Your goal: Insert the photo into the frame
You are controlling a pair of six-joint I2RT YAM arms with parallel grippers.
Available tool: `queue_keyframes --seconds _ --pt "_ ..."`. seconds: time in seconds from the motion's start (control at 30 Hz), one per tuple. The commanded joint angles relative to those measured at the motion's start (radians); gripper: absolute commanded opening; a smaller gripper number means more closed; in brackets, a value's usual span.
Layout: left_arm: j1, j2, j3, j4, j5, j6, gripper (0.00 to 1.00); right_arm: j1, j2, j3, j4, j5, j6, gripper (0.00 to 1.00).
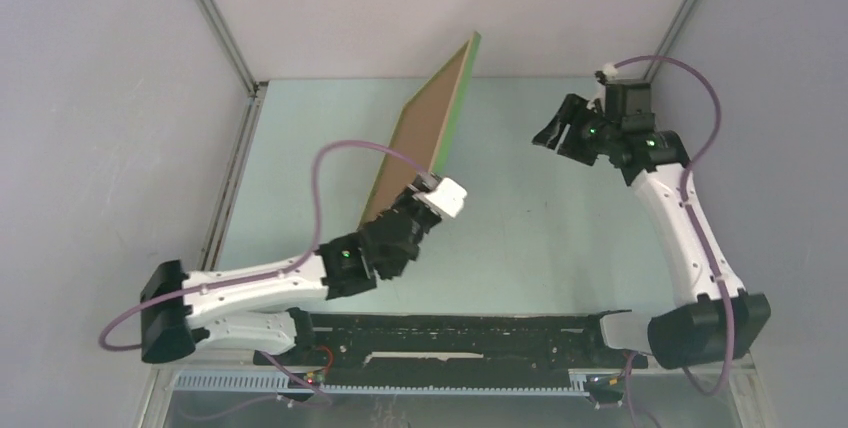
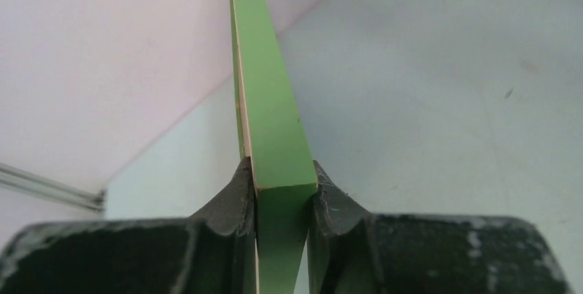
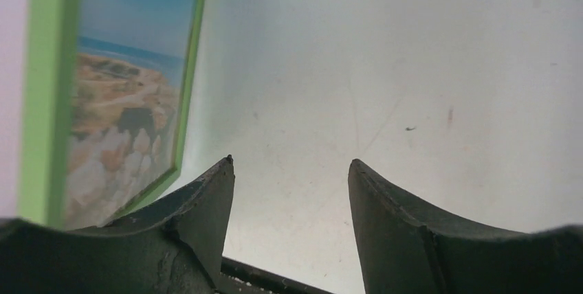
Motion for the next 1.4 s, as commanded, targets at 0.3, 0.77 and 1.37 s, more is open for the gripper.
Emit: queue_keyframes --seconds 0.3,0.77,1.37 --pt "0.262 -0.224 -0.066 0.123 0.707 -0.65 0.0 -0.104 -0.078 -0.175 -0.025 -0.051 -0.052 0.67" --pt "0.606 -0.232 -0.25 0.349 0.835 -1.199 0.0 -0.099 -0.093 -0.233 -0.021 -0.033 -0.059 0.67" --pt "0.666 0.575 -0.127 0.987 1.069 -1.8 0.0 -0.137 -0.165 -0.297 -0.066 -0.012 -0.09 0.67"
